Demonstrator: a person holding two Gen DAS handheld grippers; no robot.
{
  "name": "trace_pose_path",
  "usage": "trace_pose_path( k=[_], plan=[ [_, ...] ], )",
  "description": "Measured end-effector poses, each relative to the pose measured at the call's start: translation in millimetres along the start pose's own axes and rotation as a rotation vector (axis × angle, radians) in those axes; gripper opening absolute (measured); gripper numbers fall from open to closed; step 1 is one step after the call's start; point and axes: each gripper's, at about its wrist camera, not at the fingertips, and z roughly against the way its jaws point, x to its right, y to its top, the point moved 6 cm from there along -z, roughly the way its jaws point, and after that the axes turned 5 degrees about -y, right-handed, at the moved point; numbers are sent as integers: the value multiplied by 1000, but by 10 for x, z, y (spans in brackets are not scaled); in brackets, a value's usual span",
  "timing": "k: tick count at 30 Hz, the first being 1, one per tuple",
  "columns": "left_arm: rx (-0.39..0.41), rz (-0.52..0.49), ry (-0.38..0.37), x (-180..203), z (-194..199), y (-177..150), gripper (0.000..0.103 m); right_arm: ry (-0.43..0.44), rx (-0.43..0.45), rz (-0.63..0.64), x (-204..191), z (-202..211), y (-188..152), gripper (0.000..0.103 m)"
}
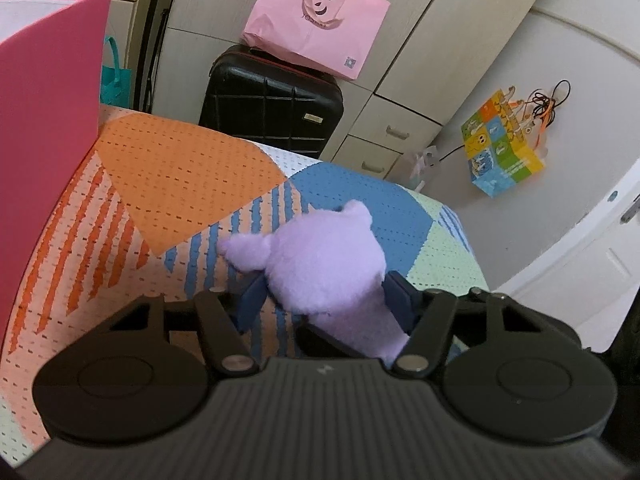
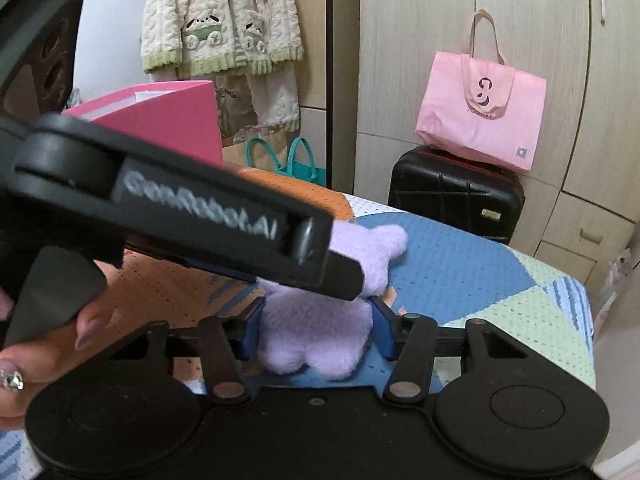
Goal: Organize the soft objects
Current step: 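Close the left gripper on the teddy's body while the right gripper grasps its head, then lift the lilac teddy with both grippers and carry it over the pink box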
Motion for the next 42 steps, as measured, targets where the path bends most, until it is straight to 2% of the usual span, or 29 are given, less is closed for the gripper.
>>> trace_pose_path(
  k=[8,13,16,23,28,33,42],
  plan=[
    [-11,9,-6,-22,65,-29,56,29,-22,-80,-49,50,-31,57],
    [-28,-32,2,44,158,-129,55,48,-51,-238,-36,132,-50,57],
    [-32,-33,-4,47,248,-185,55,24,-48,-238,-119,194,-90,57],
    [-35,-66,-1,105,491,-357,55,59,-35,-294,-216,389,-193,57],
    [-72,-63,-16,121,628,-515,55,88,-56,-379,-292,535,-298,57],
    [-111,-34,-44,87,789,-648,54,105,-50,-409,-443,683,-400,57],
    [-89,-81,-84,168,1114,-802,52,95,-13,-409,-635,948,-469,57]
  ],
)
